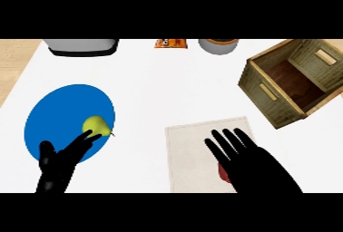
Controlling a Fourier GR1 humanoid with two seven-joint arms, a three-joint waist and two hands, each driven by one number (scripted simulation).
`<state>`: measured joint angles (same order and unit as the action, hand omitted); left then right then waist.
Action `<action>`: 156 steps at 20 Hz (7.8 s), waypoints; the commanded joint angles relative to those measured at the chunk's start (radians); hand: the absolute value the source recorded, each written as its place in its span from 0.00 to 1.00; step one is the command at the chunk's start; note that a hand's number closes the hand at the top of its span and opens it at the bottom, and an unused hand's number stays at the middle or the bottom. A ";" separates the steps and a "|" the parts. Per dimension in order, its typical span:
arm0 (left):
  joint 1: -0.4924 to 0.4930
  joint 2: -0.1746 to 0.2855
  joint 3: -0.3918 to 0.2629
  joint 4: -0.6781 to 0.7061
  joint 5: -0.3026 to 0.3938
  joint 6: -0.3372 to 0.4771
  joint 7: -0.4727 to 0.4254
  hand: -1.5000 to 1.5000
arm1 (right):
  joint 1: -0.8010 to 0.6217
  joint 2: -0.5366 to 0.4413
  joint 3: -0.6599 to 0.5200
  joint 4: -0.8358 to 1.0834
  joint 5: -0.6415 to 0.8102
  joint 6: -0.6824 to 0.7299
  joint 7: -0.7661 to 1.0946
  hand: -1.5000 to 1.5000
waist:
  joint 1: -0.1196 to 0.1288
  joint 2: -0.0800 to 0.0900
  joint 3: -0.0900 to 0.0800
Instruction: Pick the bell pepper from the placemat and place it in the basket
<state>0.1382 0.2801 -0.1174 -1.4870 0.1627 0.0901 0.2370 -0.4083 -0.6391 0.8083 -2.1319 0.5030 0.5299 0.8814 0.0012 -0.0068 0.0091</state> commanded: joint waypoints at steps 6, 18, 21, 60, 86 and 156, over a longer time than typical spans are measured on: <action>0.013 -0.021 -0.005 0.029 -0.033 0.007 0.056 0.50 | 0.130 0.042 0.028 0.108 0.208 -0.120 -0.152 0.00 | 0.001 0.007 -0.008; -0.045 -0.015 0.058 0.116 -0.047 -0.037 0.021 0.50 | 0.199 0.124 0.007 0.281 0.366 -0.210 -0.307 0.00 | -0.001 0.008 -0.009; -0.033 -0.012 0.072 0.105 -0.034 -0.057 0.017 0.50 | 0.151 0.182 0.005 0.340 0.386 -0.156 -0.307 0.00 | 0.003 0.008 -0.009; 0.012 -0.046 0.125 0.068 -0.071 -0.119 0.031 0.50 | 0.279 0.192 -0.067 0.545 0.698 -0.319 -0.636 1.00 | -0.002 0.007 -0.009; 0.052 -0.070 0.113 -0.008 -0.084 -0.083 0.058 0.50 | 0.535 0.106 -0.826 -0.372 -0.422 -0.383 -0.506 1.00 | -0.015 0.010 -0.012; -0.047 -0.112 0.127 0.041 -0.136 -0.115 0.087 0.50 | -0.588 -0.451 -1.138 1.844 -0.374 -0.151 -1.172 0.00 | 0.039 0.027 -0.006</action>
<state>0.1032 0.1840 0.0216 -1.4749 0.0362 -0.0398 0.2737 -0.9932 -1.0143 -0.3008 -0.3652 0.1305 0.3430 -0.2718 0.0367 0.0066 0.0105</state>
